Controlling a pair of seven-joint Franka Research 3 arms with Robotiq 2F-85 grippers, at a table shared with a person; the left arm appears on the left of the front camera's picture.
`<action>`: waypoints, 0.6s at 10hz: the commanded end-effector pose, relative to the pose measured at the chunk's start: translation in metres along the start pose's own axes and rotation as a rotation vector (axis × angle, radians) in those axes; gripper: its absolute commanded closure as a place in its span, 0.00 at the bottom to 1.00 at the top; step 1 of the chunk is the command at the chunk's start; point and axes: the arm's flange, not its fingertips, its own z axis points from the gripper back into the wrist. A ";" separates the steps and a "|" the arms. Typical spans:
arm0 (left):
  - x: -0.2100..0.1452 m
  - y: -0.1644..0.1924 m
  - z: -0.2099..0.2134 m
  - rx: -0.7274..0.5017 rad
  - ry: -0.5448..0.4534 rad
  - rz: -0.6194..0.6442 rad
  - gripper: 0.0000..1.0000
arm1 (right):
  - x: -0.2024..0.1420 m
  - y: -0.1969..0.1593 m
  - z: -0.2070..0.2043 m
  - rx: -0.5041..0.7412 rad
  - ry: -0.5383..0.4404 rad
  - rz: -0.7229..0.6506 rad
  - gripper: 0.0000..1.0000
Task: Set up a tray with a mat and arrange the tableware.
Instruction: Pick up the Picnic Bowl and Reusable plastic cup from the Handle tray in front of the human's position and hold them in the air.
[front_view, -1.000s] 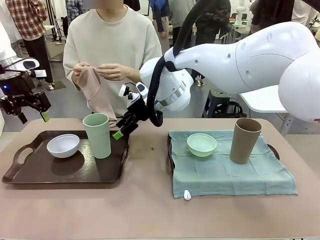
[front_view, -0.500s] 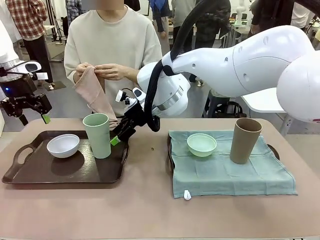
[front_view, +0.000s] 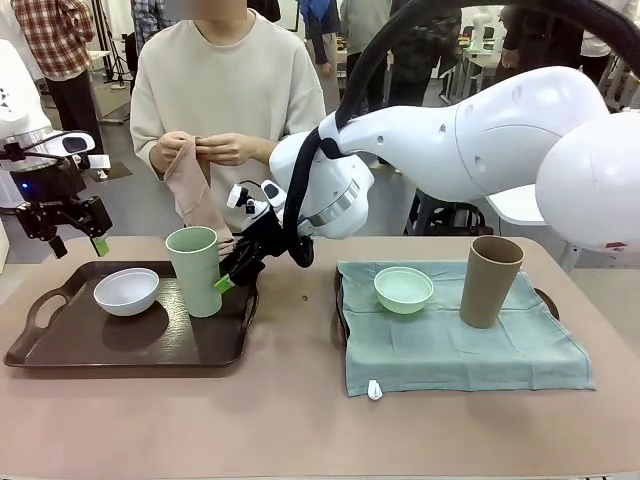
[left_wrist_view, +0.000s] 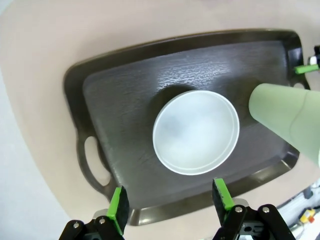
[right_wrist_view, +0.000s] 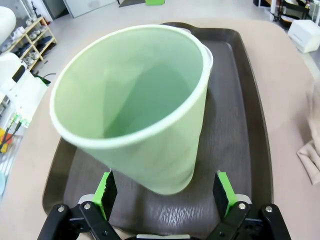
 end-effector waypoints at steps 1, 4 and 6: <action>0.002 -0.001 -0.007 0.026 0.022 -0.050 0.12 | 0.006 -0.007 -0.014 0.006 -0.027 0.029 0.00; 0.009 0.003 -0.025 0.055 0.031 -0.043 0.12 | 0.009 -0.012 -0.025 0.021 -0.041 0.031 0.00; 0.017 0.008 -0.039 0.064 0.035 -0.032 0.12 | 0.012 -0.016 -0.034 0.021 -0.050 0.044 0.00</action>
